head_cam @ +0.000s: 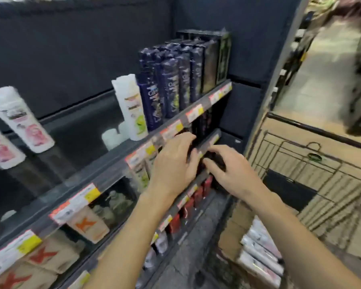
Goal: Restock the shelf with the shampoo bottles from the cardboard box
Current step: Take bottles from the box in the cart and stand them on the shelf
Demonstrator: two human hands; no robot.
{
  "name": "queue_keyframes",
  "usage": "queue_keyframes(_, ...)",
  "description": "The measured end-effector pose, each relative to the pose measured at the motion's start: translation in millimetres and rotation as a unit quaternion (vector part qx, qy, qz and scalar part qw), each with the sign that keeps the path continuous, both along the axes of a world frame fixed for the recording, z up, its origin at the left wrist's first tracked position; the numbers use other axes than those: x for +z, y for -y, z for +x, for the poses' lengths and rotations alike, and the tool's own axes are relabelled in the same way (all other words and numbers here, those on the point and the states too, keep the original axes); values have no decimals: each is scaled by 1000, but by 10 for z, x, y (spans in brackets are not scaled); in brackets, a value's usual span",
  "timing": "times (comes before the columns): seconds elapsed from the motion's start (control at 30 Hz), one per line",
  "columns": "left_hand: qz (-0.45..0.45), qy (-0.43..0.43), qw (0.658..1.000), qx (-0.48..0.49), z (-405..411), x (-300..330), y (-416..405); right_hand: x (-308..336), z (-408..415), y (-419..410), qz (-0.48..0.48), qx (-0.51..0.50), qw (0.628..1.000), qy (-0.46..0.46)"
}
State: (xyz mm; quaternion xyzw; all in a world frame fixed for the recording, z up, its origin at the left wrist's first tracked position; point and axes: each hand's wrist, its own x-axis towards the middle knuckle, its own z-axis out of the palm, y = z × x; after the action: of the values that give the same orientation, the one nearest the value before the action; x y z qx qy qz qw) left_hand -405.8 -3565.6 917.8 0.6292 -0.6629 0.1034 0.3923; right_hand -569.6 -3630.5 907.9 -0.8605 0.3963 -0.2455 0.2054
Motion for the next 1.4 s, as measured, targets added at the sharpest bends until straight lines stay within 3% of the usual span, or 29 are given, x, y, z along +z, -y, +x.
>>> queue_keyframes(0.1,136,4,988,-67,-584,-369,354,-328,-940,114,95,-135,985,-44)
queue_keyframes(0.17,217,37,969,-111,-982,-619,582,-591,-1485,146,166,-221,961,-18)
queue_keyframes(0.33,399,85,891,-199,-2038,-1444,995,-1496,-2478,75,289,-383,876,51)
queue_keyframes(0.5,607,-15,773,-182,-2804,-2621,1363,-2752,-2919,217,413,-421,807,37)
queue_keyframes(0.63,673,-127,721,-106,-3085,-3623,1654,-3654,-2989,687,467,-388,795,-2)
queue_keyframes(0.73,707,-183,681,-47,-3119,-4469,1828,-4305,-2993,1115,458,-341,818,-65)
queue_keyframes(0.87,722,-321,612,38,-3130,-5200,1875,-5017,-3025,1520,440,-288,839,-138)
queue_keyframes(0.97,675,-397,606,137,-3153,-5583,1879,-5362,-3028,1671,404,-257,862,-169)
queue_keyframes(1.03,641,-439,604,178,-3211,-5700,1905,-5515,-3009,1748,388,-224,870,-207)
queue_keyframes(1.17,600,-505,566,254,-3394,-5765,1991,-5672,-3001,1860,375,-184,869,-266)
queue_keyframes(1.4,573,-543,533,303,-3564,-5810,1989,-5596,-2908,1982,314,-41,853,-415)
